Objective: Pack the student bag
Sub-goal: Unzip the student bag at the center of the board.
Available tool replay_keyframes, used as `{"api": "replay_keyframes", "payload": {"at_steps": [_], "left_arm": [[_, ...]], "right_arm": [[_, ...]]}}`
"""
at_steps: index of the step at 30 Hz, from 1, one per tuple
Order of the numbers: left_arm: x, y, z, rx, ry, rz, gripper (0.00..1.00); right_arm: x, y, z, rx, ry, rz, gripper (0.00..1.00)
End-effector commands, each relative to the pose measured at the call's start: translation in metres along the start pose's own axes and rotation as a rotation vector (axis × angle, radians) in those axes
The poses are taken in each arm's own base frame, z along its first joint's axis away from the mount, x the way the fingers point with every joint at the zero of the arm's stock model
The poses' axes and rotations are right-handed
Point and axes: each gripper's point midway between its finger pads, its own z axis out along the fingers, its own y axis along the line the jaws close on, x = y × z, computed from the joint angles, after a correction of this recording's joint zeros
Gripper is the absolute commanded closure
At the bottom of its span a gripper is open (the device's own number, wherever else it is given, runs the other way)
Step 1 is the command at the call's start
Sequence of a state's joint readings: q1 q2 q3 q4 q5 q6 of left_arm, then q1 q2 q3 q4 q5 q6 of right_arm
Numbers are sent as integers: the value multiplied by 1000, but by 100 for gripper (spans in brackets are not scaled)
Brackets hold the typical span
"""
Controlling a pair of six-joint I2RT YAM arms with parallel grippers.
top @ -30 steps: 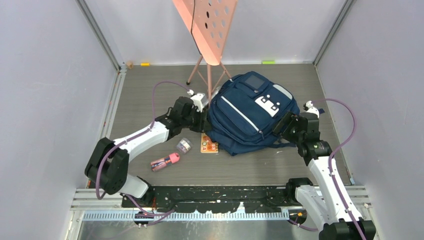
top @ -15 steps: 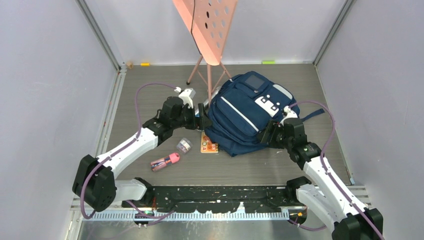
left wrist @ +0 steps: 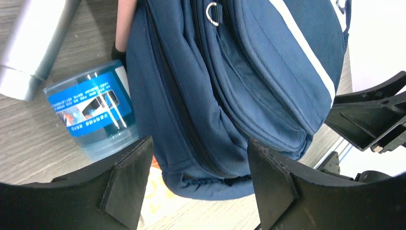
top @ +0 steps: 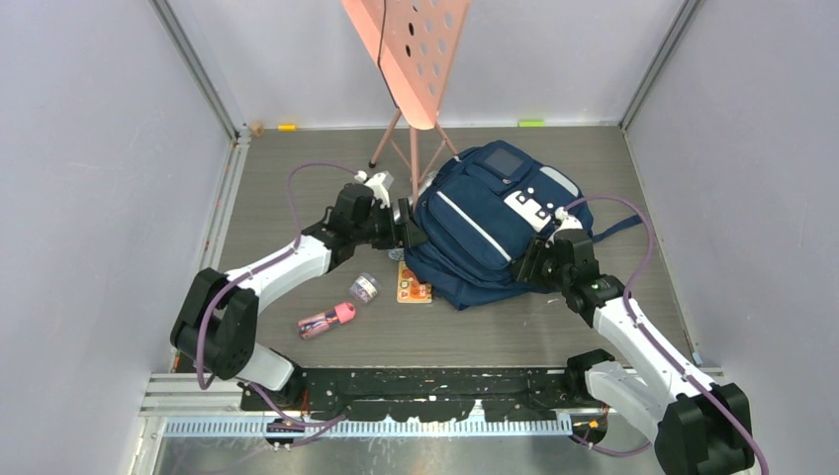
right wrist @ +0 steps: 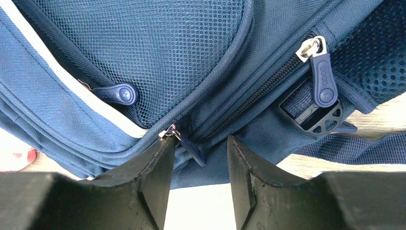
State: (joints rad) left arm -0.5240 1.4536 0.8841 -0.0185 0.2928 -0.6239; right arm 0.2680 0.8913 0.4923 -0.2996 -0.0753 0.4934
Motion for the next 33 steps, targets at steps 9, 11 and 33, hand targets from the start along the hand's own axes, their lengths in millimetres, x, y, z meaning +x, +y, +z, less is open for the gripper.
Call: {"api": "replay_keyframes", "payload": {"at_steps": [9,11,33], "left_arm": [[-28,-25,23,128,-34,9,54],[-28,-27,24,142,-29,12,72],[-14,-84,30,281,-101,-44,100]], "right_arm": [[-22,18,6,-51,-42,-55,76],[-23,18,4,-52,-42,-55,90],[28,45,-31,3,81,-40,99]]}}
